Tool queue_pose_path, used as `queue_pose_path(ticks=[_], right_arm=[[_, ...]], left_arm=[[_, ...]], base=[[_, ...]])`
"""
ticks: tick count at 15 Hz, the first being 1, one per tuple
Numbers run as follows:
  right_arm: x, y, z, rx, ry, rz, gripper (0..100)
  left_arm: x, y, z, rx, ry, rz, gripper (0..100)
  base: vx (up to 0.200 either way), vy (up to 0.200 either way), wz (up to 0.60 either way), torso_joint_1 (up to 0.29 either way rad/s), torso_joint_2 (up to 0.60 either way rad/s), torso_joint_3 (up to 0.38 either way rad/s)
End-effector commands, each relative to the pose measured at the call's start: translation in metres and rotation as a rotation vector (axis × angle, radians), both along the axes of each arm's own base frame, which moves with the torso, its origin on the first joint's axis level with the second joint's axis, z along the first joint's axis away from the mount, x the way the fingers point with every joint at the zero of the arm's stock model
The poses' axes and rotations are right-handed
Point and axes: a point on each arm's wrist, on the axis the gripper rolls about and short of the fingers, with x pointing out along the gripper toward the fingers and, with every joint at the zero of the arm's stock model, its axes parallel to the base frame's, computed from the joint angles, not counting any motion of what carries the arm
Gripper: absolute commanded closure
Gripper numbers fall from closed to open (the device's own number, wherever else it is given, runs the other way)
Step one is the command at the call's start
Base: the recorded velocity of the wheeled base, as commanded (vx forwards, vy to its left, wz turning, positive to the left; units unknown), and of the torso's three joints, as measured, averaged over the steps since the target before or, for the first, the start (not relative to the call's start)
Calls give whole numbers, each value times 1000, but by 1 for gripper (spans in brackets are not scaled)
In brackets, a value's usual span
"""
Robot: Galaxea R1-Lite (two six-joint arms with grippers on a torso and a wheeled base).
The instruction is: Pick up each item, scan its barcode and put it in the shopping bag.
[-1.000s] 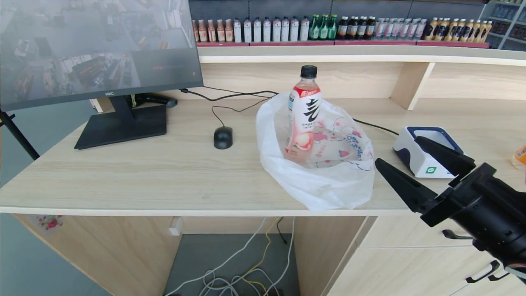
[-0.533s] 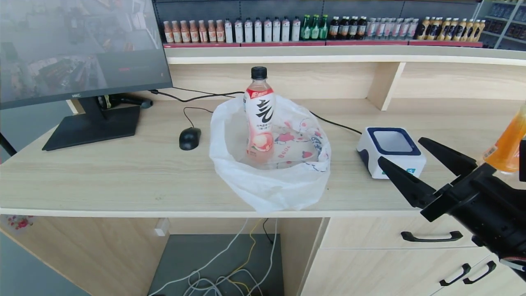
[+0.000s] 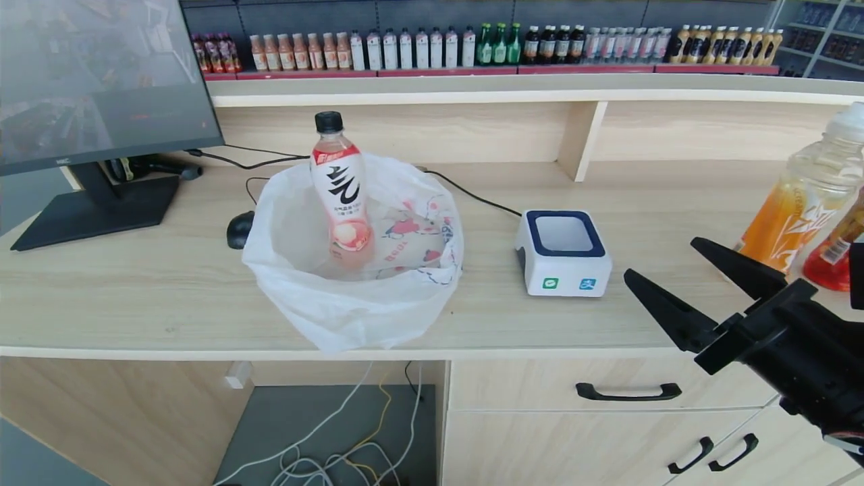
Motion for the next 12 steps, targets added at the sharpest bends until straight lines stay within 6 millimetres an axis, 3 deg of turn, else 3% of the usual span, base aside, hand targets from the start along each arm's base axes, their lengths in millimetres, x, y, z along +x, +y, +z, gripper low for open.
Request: queue_pose_path(ticks=[1,9,12], right_arm=[[-1,0,-4,-8,17,0,0],[0,-4,-11,-21,47,-17,0],[1,-3,-12,-25,55,-17,0]], left_arm=[[0,0,0,0,-1,1,0],[0,0,0,-1,-1,-1,0],[0,0,0,0,-1,1,0]], base=[[0,-200,0,2,2,2],[0,-200,0,2,2,2],[0,0,0,0,0,0]])
